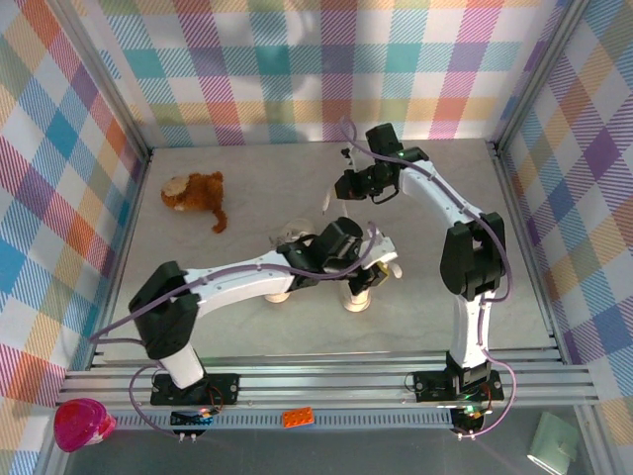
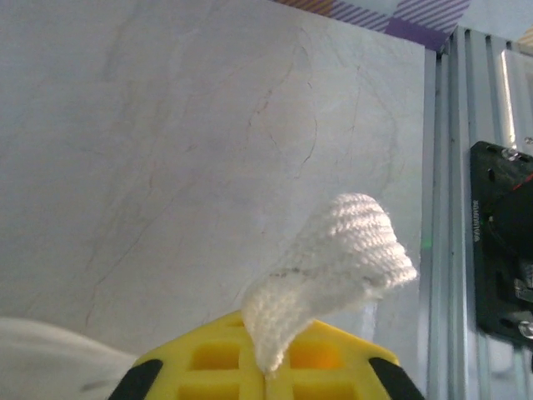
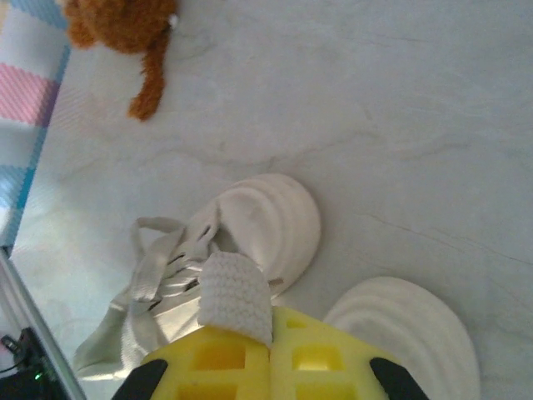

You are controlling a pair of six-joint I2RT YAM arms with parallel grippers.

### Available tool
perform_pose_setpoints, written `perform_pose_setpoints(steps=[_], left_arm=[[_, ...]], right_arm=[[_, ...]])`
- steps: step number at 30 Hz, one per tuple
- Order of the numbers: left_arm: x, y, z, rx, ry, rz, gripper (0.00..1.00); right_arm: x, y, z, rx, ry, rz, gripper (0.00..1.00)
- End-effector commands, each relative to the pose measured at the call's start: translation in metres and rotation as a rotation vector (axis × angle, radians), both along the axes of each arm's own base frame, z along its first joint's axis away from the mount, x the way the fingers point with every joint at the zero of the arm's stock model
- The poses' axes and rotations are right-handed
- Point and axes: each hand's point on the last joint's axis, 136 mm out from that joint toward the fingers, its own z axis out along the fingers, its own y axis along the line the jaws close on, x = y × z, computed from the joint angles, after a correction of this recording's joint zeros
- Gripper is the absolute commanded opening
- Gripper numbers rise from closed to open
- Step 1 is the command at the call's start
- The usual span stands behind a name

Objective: Tie the shoes

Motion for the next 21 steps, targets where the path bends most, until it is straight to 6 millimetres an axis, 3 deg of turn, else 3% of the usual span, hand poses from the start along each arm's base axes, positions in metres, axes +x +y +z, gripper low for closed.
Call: perform_pose_setpoints(steps=[1, 3, 5, 7, 9, 12, 17, 21], left_arm=[[0.012, -0.015, 0.019, -0.057, -0.049, 0.021, 0.3], [0.016, -0.01, 0.018, -0.038, -0.072, 0.038, 0.42], [0.02, -0.002, 0.021, -0.028, -0.093, 0.06, 0.47], [0.025, 0.009, 0.027, -0.033, -0.1, 0.089, 0.49], [0.035, 0.026, 0.035, -0.048, -0.09, 0.144, 0.5], [0.057, 0.057, 0.039, -0.085, -0.017, 0.274, 0.5], [0.098, 0.112, 0.026, -0.103, 0.144, 0.496, 0.5], [0.112, 0.123, 0.011, -0.039, 0.151, 0.432, 0.51]], right_arm=[[-0.013, 0.002, 0.008, 0.041, 0.027, 0.077, 0.0], [-0.017, 0.003, 0.009, 0.044, 0.028, 0.098, 0.04], [-0.02, 0.0, 0.007, 0.034, 0.025, 0.098, 0.12], [-0.021, -0.002, 0.008, 0.033, 0.015, 0.091, 0.22], [-0.021, -0.008, 0.013, 0.04, 0.002, 0.076, 0.4], [-0.022, -0.027, 0.022, 0.035, -0.028, 0.03, 0.54], [-0.044, -0.073, 0.015, 0.015, -0.064, -0.057, 0.63], [-0.085, -0.093, -0.004, -0.081, -0.124, 0.02, 0.63]])
